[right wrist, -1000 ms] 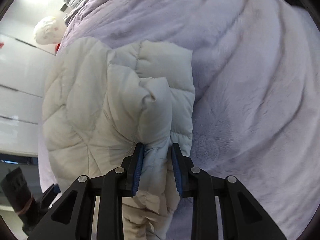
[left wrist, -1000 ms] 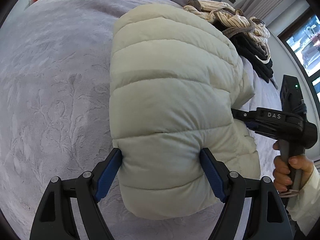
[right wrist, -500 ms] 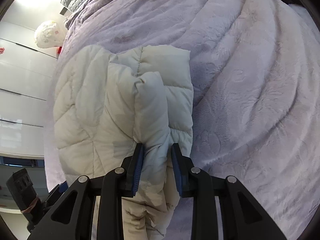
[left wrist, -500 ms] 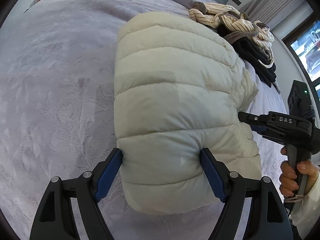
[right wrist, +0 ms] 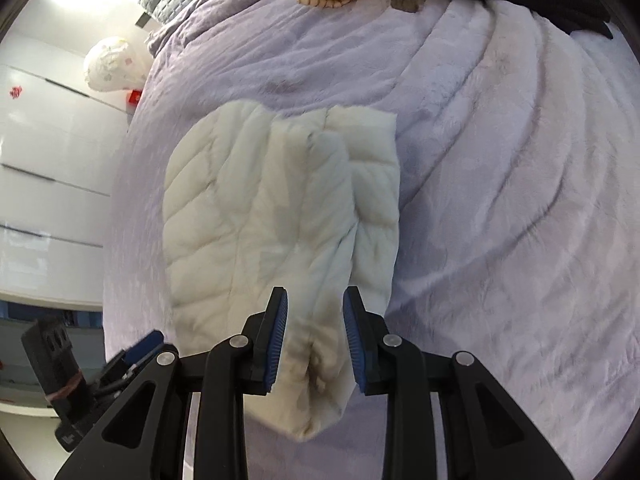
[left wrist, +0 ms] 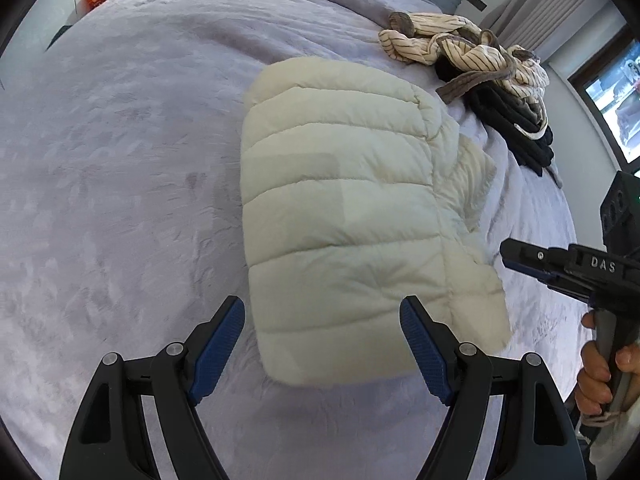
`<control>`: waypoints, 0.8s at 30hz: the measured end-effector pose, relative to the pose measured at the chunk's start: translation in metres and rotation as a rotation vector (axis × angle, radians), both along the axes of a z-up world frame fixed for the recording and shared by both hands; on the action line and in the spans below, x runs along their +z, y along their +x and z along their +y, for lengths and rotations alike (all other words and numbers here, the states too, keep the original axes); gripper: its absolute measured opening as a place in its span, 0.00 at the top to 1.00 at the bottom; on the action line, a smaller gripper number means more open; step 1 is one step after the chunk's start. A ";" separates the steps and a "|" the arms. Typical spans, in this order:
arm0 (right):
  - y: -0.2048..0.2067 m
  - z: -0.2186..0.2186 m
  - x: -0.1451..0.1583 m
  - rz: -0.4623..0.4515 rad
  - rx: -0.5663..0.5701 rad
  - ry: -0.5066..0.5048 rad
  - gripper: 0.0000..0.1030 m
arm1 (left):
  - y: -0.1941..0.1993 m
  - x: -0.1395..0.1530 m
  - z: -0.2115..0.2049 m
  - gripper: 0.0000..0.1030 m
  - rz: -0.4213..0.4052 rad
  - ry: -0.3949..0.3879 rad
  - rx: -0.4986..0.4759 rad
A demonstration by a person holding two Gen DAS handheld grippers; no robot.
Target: Fold large clothes
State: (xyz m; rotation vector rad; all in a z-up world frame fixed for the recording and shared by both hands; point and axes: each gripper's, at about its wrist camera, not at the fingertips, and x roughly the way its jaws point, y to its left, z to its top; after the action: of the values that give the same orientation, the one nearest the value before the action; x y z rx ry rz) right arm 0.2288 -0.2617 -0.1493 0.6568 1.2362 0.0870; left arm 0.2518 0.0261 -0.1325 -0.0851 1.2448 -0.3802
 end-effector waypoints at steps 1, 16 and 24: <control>-0.003 0.003 0.003 0.003 0.006 -0.001 0.61 | -0.004 0.006 0.001 0.22 -0.001 0.014 0.001; -0.053 0.046 0.061 -0.006 0.038 -0.132 0.38 | -0.040 0.065 0.013 0.05 -0.066 0.080 0.021; -0.070 0.063 0.094 -0.022 0.043 -0.258 0.15 | -0.061 0.091 0.016 0.00 -0.113 0.135 0.036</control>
State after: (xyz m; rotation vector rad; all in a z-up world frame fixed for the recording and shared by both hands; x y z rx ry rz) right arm 0.1583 -0.1985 -0.0554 0.4042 1.2155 -0.0293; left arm 0.1913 0.0418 -0.0419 0.0296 1.1525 -0.2653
